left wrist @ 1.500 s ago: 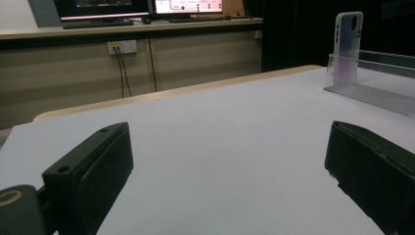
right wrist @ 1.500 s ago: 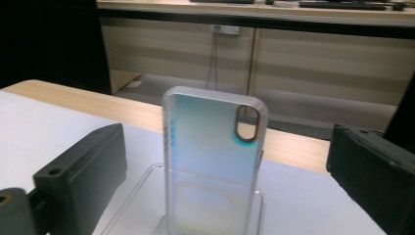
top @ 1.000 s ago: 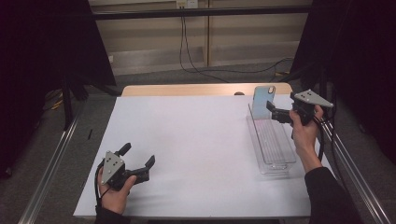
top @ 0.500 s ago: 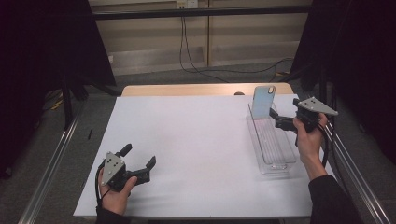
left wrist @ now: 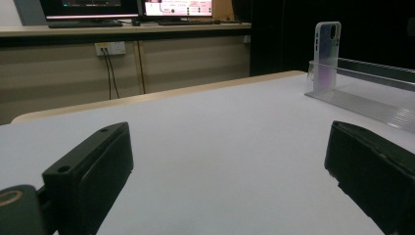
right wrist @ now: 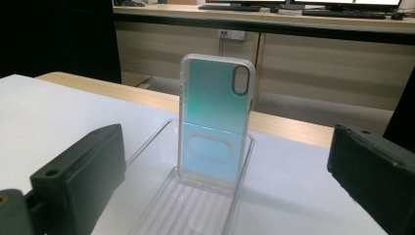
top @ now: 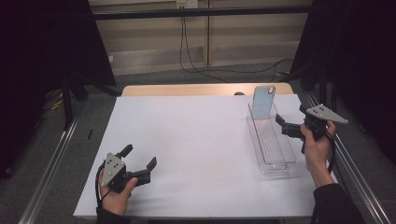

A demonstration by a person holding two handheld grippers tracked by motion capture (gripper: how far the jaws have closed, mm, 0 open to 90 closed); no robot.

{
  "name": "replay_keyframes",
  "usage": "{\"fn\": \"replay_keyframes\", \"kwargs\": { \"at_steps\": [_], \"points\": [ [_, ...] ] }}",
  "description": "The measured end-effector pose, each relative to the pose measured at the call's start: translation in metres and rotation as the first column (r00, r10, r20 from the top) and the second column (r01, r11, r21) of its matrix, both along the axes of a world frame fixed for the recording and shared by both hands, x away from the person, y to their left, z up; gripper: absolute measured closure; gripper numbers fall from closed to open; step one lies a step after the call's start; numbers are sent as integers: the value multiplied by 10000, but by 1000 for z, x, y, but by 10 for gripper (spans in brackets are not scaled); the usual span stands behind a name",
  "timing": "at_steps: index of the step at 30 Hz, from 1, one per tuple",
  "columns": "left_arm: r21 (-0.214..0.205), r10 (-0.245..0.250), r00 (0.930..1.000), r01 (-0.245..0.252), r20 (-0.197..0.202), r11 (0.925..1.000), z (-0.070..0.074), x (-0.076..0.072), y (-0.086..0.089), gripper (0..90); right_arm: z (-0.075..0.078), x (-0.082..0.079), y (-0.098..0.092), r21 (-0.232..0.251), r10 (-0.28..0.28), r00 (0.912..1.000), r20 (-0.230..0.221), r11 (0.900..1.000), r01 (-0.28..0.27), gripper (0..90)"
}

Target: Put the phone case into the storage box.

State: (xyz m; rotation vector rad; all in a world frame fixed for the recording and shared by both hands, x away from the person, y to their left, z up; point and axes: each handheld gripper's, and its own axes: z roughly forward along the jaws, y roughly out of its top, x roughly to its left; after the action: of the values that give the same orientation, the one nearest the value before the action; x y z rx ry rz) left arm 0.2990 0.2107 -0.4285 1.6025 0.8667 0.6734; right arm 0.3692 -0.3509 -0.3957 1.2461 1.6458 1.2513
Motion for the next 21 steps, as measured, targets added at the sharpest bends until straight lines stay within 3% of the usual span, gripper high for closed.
{"fn": "replay_keyframes", "kwargs": {
  "at_steps": [3, 8, 14, 21],
  "points": [
    [-161, 15, 9999, -17, -159, 9999, -2, 1, 0, 40, -1, -5, -2, 39, -6, 10000, 27, 10000, 6, 1],
    [-47, 160, 9998, -161, -149, 9999, -3, 3, 2, 40, -2, -14, -3, 122, -222, 9997, 90, 9997, 221, 12],
    [57, 198, 9998, -197, -76, 9998, -2, 2, 4, 40, -6, -23, -1, 173, -78, 9999, 65, 9998, 77, 8],
    [50, 389, 9992, -389, 10, 9992, -2, 0, 9, 40, -4, -34, 1, 280, 12, 9989, 474, 9996, -25, 9]
  ]
}}
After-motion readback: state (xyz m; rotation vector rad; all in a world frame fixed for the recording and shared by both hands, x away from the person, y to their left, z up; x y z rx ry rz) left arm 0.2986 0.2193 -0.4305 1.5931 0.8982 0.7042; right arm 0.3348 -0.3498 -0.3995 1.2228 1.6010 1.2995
